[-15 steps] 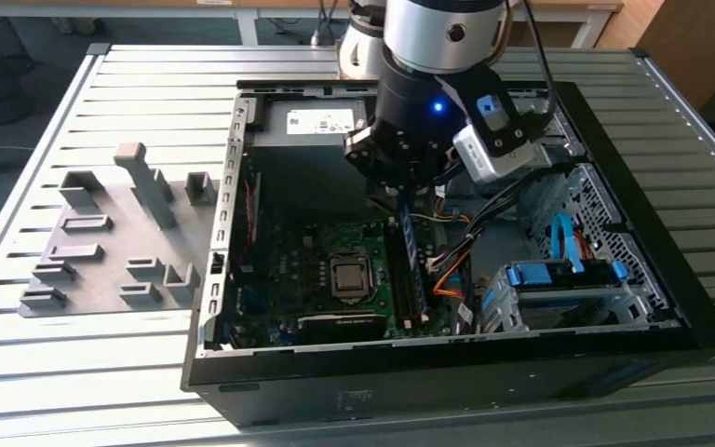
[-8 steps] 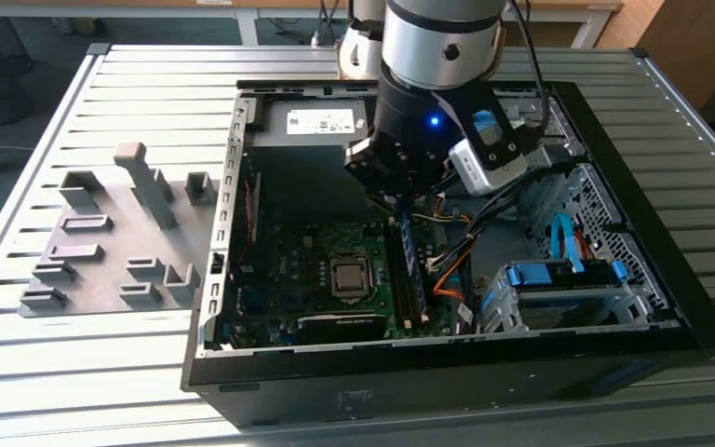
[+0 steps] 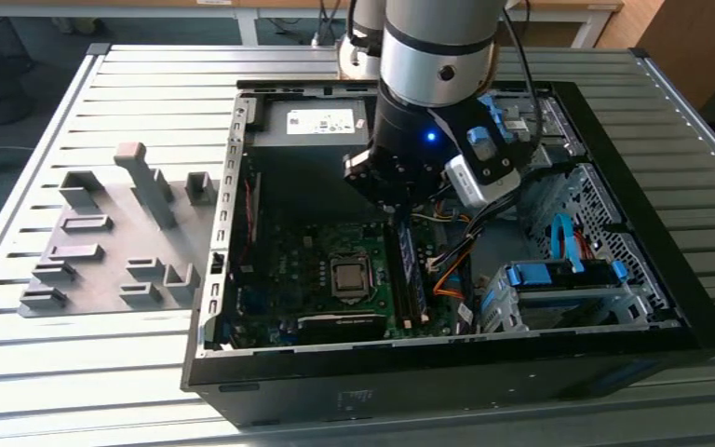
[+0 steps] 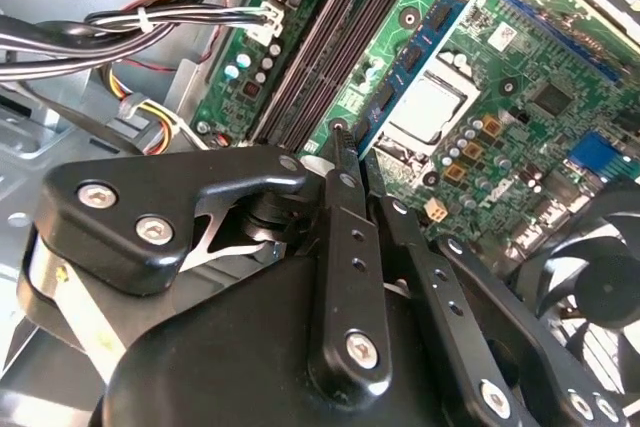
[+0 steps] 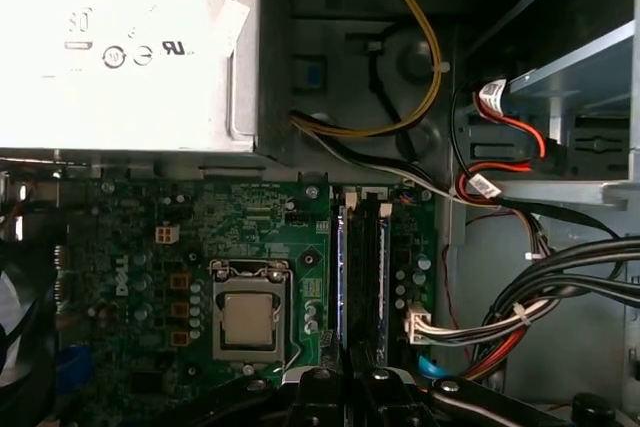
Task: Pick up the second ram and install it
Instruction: 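Insert the second ram into the second slot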
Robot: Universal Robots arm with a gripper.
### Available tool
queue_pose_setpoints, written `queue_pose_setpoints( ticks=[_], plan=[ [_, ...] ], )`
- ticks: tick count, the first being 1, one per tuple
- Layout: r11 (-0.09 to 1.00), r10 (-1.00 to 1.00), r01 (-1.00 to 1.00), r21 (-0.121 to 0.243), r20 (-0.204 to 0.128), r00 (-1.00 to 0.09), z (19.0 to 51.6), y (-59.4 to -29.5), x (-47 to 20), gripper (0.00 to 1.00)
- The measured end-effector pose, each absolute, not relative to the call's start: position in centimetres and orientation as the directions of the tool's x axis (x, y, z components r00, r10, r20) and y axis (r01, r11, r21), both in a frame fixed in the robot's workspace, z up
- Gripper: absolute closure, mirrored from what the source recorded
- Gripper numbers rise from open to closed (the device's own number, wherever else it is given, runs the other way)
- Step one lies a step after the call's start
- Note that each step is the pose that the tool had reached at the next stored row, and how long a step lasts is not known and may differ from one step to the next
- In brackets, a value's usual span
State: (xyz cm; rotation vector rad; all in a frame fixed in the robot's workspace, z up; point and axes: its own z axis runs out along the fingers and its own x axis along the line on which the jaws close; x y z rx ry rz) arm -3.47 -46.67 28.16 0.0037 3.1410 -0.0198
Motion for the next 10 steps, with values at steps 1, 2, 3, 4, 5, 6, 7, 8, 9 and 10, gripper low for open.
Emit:
queue_pose_setpoints(
  ticks=[1,2,3,4,5,6,7,8,9,10],
  plan=[
    [1.000,0.002,0.002,-0.013,-0.001,-1.000,28.0,-46.7,-3.5,0.86],
    [1.000,0.002,0.002,-0.013,-0.001,-1.000,27.8,-46.7,-3.5,0.86],
    [1.000,0.002,0.002,-0.013,-0.001,-1.000,27.6,-46.8,-3.5,0.86],
    [1.000,0.002,0.002,-0.013,0.000,-1.000,27.4,-46.9,-3.5,0.86],
    [1.000,0.002,0.002,-0.013,-0.001,-1.000,27.3,-46.9,-3.5,0.86],
    [1.000,0.002,0.002,-0.013,0.000,-1.000,27.1,-47.0,-3.5,0.86],
    [1.000,0.002,0.002,-0.013,-0.001,-1.000,26.9,-47.1,-3.5,0.86],
    [1.000,0.002,0.002,-0.013,0.000,-1.000,26.7,-47.1,-3.5,0.86],
    [1.000,0.002,0.002,-0.013,-0.001,-1.000,26.5,-47.1,-3.5,0.86],
    [1.000,0.002,0.002,-0.013,0.000,-1.000,26.3,-47.2,-3.5,0.86]
  ],
)
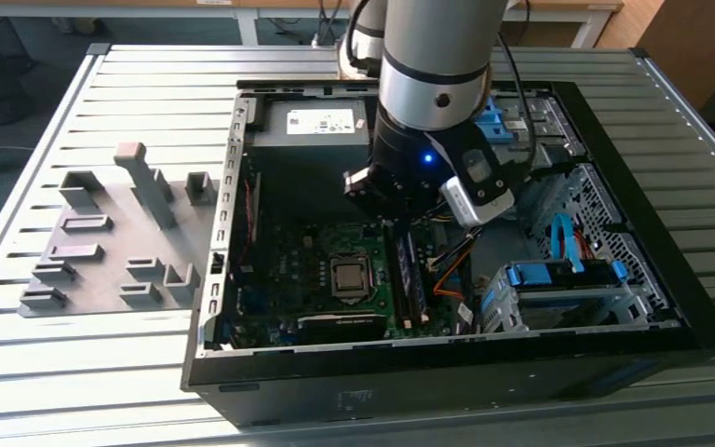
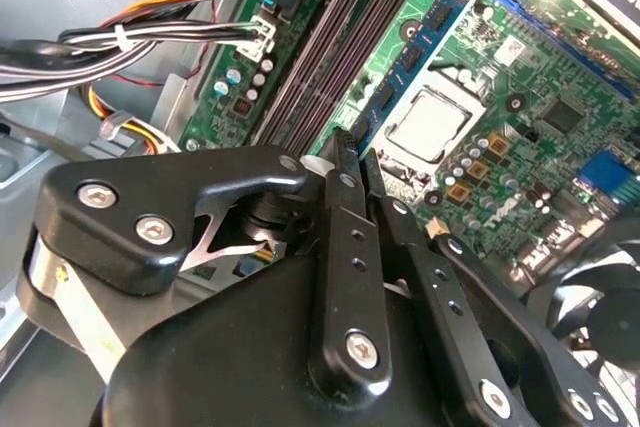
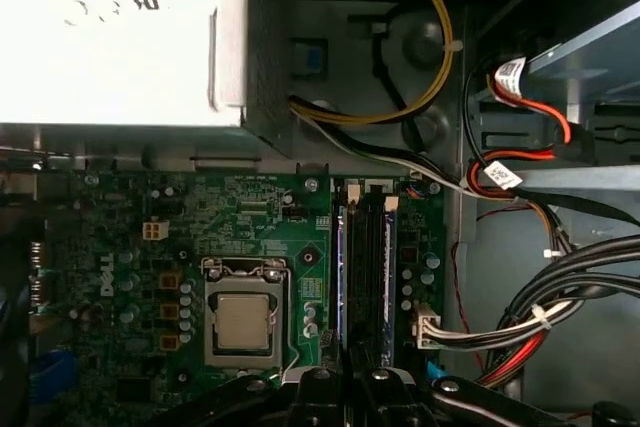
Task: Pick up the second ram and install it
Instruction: 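Insert the second ram into the second slot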
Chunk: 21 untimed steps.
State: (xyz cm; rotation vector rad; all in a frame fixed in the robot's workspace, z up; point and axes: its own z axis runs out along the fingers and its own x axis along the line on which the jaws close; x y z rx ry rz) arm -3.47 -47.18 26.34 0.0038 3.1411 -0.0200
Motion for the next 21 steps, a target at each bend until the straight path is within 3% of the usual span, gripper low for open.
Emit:
queue_pose_setpoints(
  ticks=[21],
  plan=[
    [1.000,0.005,0.005,-0.013,0.000,-1.000,22.5,-47.3,-3.4,0.86]
  ],
)
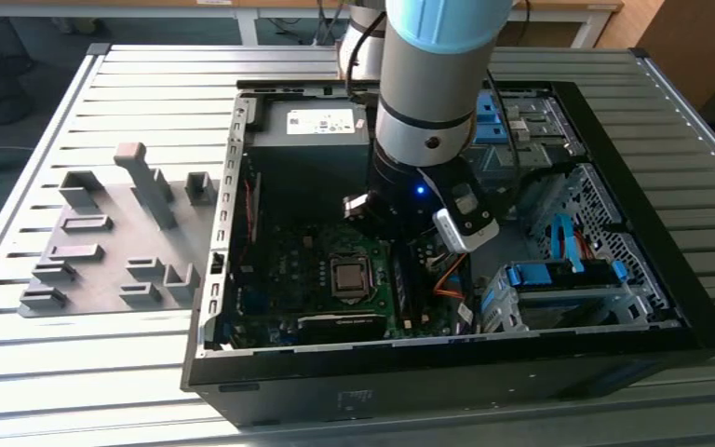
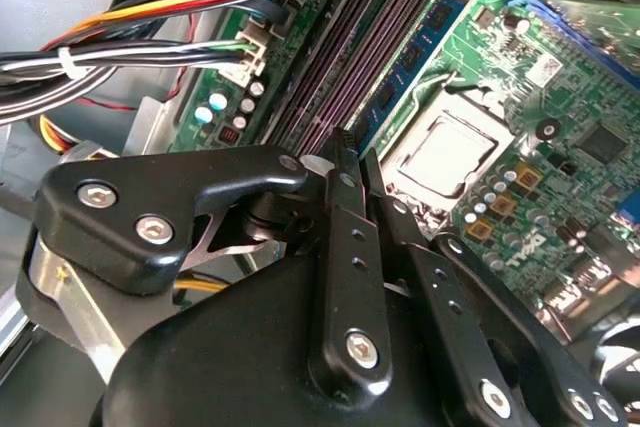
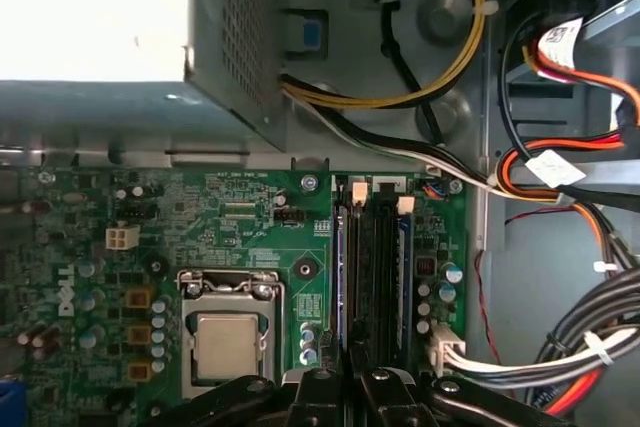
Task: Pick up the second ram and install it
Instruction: 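Insert the second ram into the second slot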
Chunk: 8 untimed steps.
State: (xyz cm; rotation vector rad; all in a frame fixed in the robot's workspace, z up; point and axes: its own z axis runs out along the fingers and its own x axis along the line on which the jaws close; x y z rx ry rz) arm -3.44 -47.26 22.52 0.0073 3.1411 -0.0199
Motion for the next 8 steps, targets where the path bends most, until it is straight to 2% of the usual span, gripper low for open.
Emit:
queue_pose_setpoints(
  ticks=[8],
  plan=[
    [1.000,0.006,0.006,-0.013,0.000,-1.000,21.93,-47.40,-3.42,0.86]
  ],
)
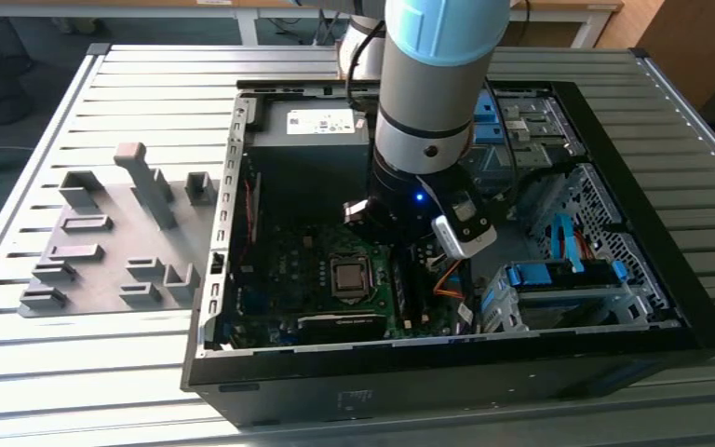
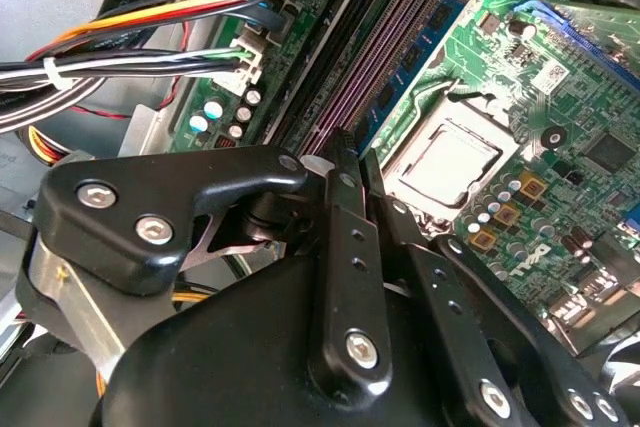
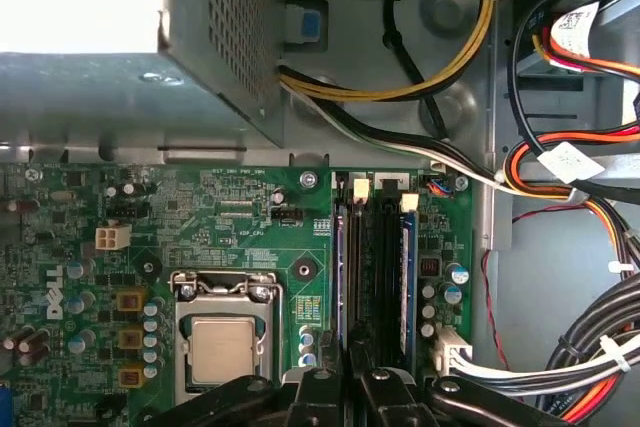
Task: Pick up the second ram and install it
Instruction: 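Insert the second ram into the second slot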
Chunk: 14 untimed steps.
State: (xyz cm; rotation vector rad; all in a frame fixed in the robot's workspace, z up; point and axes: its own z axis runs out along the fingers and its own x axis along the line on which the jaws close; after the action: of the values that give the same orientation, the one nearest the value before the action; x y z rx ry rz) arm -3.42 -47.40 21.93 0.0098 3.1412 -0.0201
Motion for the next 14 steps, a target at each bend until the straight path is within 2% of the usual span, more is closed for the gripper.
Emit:
queue_pose_setpoints(
  ticks=[14],
  plan=[
    [1.000,0.008,0.008,-0.006,0.000,-1.000,22.19,-47.91,-3.25,0.86]
  ],
)
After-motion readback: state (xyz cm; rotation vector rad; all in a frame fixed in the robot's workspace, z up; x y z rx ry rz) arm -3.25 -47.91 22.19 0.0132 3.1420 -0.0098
